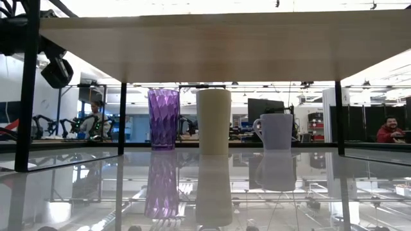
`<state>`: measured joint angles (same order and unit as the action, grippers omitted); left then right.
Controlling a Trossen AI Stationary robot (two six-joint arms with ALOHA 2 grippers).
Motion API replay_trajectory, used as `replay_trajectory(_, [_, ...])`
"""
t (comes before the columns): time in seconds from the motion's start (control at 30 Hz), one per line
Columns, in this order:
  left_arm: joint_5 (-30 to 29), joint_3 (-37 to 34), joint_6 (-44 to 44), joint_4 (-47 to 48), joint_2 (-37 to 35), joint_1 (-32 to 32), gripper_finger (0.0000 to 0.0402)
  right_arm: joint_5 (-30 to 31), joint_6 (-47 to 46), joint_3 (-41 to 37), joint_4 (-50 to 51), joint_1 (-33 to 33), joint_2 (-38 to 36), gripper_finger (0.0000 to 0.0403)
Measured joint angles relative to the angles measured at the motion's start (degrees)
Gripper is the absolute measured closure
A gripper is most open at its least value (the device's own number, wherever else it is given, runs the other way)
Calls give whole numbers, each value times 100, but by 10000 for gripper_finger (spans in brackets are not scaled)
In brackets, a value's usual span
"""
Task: Stack small to large cups/mugs on shelf
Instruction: Put the black mug on the shelf
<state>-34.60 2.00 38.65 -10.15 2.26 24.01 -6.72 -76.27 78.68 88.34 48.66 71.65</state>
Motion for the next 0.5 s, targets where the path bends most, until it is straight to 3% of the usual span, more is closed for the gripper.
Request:
replay_trajectory(0.4, [-27, 0, -2, 7, 38, 2, 402, 496, 1704, 1776, 192, -903, 972, 386])
replay_trajectory(0.5, [-27, 0, -4, 9, 104, 2, 402, 929, 2443, 2140, 157, -1122, 1256, 386])
